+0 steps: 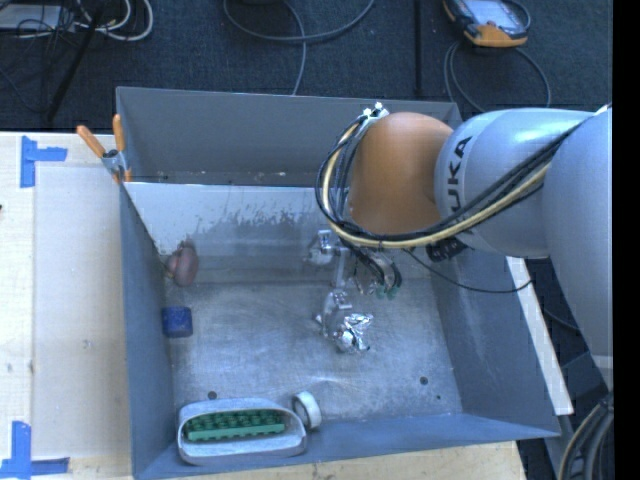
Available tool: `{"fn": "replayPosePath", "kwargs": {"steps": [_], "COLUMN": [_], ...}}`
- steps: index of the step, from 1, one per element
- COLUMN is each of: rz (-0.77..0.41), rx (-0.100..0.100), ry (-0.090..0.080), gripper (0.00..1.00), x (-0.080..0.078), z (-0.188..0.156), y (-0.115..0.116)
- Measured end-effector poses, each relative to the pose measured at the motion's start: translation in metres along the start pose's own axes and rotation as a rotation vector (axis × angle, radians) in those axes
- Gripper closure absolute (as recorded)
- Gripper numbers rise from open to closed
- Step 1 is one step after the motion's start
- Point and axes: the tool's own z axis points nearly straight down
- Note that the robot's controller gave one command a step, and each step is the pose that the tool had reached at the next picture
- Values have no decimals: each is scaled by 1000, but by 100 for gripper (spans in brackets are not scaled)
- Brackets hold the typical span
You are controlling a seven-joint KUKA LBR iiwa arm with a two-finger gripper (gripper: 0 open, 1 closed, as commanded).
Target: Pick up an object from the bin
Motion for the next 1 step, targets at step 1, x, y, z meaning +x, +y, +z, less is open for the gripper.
{"fn": "replayPosePath", "kwargs": {"steps": [1], "rz": [-73], "rx": [-6], "ry": [-8], "gripper": [0], "x": [12], "z": [40], "y": [-66]}}
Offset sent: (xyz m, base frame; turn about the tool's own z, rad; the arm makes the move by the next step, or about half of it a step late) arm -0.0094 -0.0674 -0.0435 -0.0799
